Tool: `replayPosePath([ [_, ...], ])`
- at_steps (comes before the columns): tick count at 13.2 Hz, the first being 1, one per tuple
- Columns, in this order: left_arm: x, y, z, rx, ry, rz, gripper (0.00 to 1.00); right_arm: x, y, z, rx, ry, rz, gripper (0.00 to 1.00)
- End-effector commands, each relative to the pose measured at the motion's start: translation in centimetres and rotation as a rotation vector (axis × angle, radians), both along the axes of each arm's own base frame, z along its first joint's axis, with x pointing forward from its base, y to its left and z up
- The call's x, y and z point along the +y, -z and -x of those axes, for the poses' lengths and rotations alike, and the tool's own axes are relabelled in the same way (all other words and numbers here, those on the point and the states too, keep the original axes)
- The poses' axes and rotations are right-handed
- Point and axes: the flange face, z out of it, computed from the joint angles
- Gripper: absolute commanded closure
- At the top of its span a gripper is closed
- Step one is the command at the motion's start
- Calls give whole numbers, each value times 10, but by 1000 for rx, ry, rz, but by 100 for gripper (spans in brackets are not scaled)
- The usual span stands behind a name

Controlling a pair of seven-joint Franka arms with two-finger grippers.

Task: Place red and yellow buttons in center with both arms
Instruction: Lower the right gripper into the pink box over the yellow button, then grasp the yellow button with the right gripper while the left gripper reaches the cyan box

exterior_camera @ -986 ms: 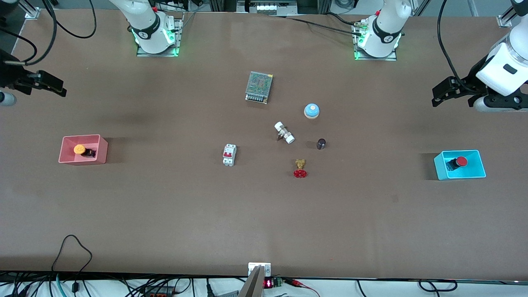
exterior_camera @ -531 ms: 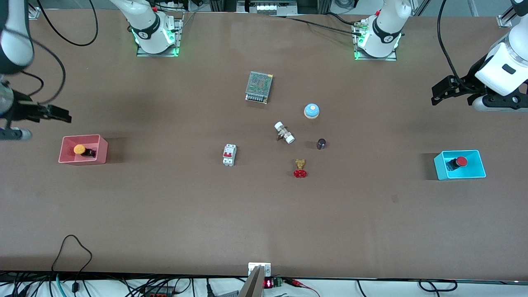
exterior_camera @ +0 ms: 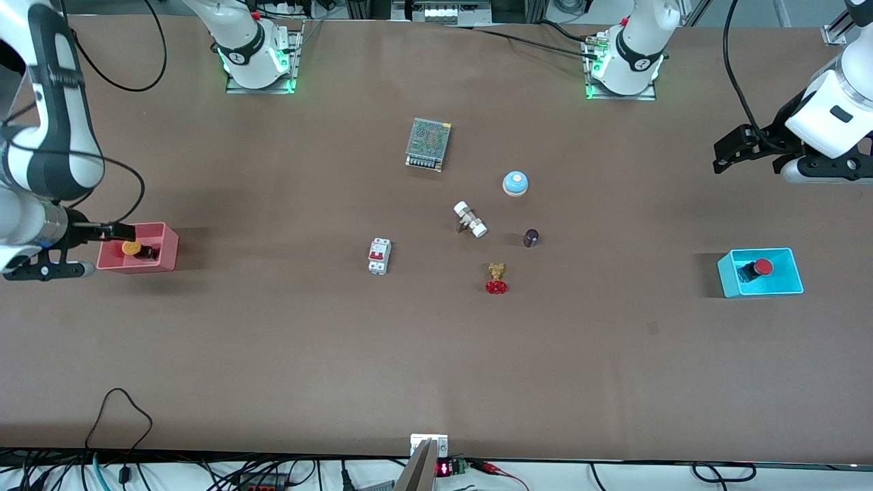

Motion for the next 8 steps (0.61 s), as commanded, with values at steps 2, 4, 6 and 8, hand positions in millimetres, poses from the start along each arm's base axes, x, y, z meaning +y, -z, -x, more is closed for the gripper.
replayPosePath([
  [2, -1, -5, -3, 7, -9, 18, 0, -19, 52, -8, 1, -85, -9, 0],
  [4, -1, -5, -3, 10, -12, 18, 0, -20, 62, -6, 14, -84, -12, 0],
  [6, 0, -5, -3, 9, -13, 18, 0, -23, 74, -4, 32, -79, -18, 0],
  [8, 1, -5, -3, 10, -13, 18, 0, -26, 87, -2, 53, -75, -22, 0],
])
